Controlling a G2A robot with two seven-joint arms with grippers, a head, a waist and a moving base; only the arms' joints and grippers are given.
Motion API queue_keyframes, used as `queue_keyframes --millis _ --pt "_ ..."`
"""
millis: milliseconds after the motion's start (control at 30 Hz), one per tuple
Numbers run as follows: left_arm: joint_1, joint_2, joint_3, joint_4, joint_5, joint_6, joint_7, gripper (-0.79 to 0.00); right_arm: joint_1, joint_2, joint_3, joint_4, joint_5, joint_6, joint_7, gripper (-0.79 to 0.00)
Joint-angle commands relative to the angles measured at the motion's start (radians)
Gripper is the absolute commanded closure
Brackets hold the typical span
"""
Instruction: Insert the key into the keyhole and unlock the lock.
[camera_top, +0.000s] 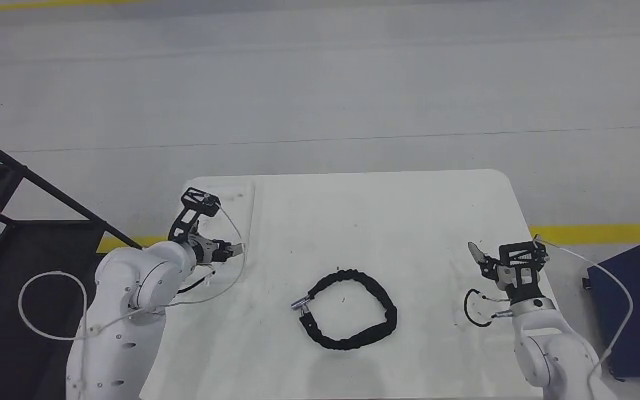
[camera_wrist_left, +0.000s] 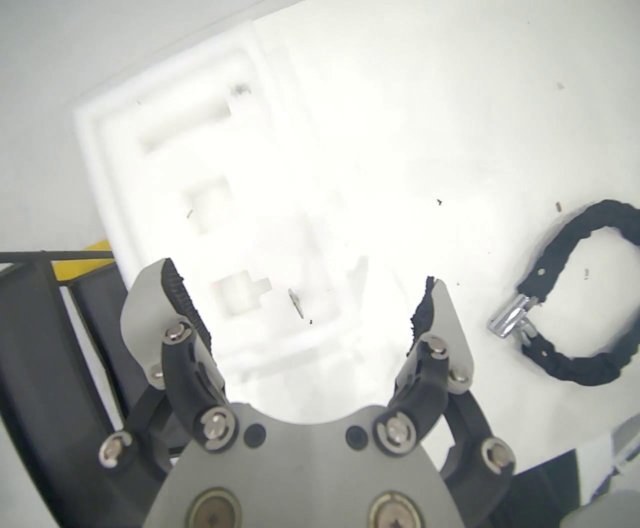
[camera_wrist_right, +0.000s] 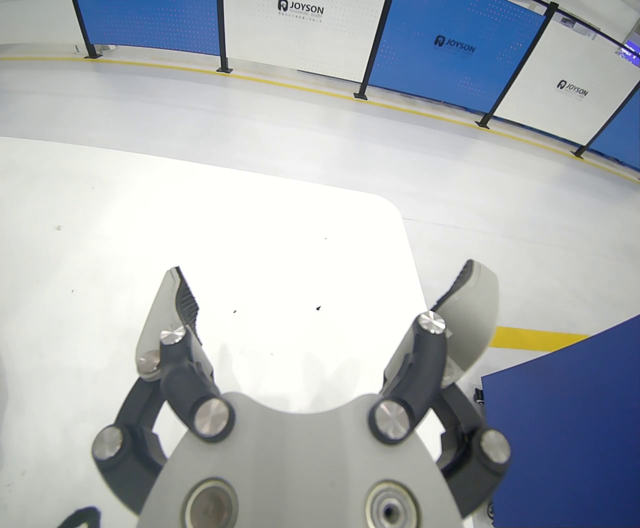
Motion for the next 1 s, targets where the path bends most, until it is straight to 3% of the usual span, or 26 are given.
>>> queue_keyframes --millis 0,367,433,500,600,967 --pt "0.001 0.0 -0.001 0.0 -0.002 -0.001 -0.002 -0.785 0.0 0.0 0.0 0.0 0.0 0.0 0.0 -0.785" --pt "0.003 0.0 -0.001 0.003 0.001 0.002 -0.001 -0.785 0.0 0.0 0.0 0.0 0.0 0.0 0.0 -0.785" --pt "-0.002 -0.001 0.006 0.016 0.008 0.068 -0.074 -0.785 0.0 0.0 0.0 0.0 0.0 0.0 0.0 -0.785" --pt "-0.057 -0.004 0.025 0.025 0.004 0.171 -0.22 -0.785 0.0 0.0 0.0 0.0 0.0 0.0 0.0 -0.785" --pt "-0.125 -0.007 0.061 0.058 0.006 0.251 -0.344 -0.785 0.0 0.0 0.0 0.0 0.0 0.0 0.0 -0.785" --pt "-0.286 0.023 0.219 0.306 -0.085 0.475 -0.344 -0.785 0.0 0.0 0.0 0.0 0.0 0.0 0.0 -0.785"
